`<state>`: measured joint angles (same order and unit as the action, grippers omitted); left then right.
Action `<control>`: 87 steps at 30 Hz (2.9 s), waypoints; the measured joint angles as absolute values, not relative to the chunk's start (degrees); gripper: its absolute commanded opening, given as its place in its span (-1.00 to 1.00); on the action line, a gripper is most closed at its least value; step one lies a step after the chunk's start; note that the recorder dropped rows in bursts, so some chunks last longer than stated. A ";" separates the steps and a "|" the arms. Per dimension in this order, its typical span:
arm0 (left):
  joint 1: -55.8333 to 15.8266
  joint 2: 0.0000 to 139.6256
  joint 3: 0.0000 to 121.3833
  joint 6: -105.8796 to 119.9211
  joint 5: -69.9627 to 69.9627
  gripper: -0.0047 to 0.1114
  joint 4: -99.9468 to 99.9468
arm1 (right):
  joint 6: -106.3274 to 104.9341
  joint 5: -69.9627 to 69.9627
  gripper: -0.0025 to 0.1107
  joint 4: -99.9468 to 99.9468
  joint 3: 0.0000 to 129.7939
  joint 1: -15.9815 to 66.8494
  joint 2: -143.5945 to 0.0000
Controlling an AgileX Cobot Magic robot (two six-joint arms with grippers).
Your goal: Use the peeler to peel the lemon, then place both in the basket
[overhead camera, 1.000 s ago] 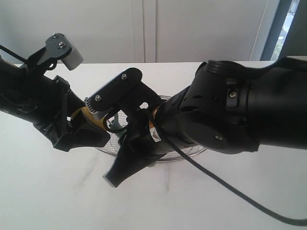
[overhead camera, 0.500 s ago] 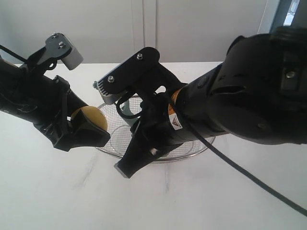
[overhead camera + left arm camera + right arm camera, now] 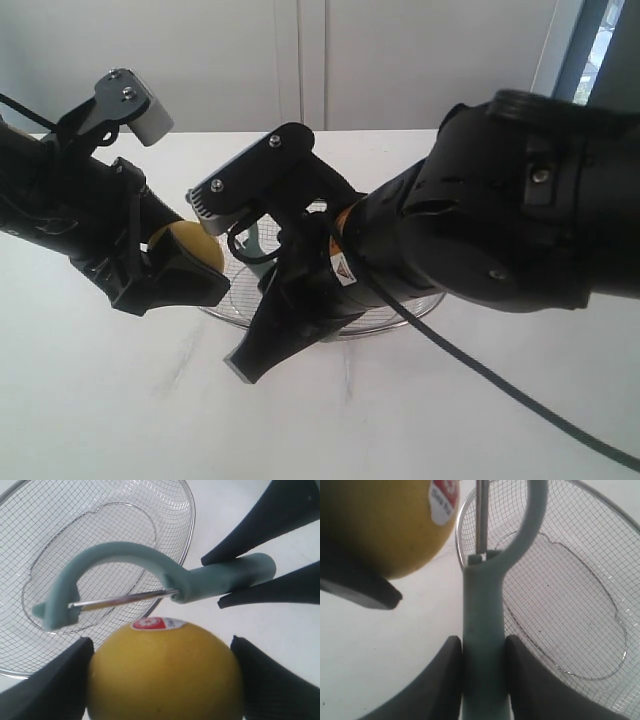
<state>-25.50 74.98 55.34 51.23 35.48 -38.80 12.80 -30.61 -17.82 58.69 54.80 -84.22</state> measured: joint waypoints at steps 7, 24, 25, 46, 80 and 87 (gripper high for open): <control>-25.50 74.98 55.34 51.23 35.48 -0.92 -38.80 | 12.91 -30.96 -0.96 -17.70 58.69 54.80 -83.70; -25.50 74.98 55.34 51.23 36.06 -0.92 -38.80 | 13.39 -32.33 -0.96 -16.58 58.69 57.26 -82.80; -25.50 74.98 55.34 51.23 36.06 -0.92 -38.80 | 13.39 -32.33 -0.96 -16.58 58.69 57.26 -82.53; -25.50 74.98 55.34 51.23 35.27 -0.92 -39.01 | 14.02 -38.48 -0.96 -16.35 58.69 57.38 -73.32; -25.50 74.98 55.34 51.23 35.17 -0.92 -39.01 | 37.39 -15.83 -0.96 -40.53 48.81 53.93 -81.64; -25.50 74.98 55.34 51.23 35.17 -0.92 -39.01 | 38.47 -13.09 -0.96 -40.42 48.81 53.93 -81.90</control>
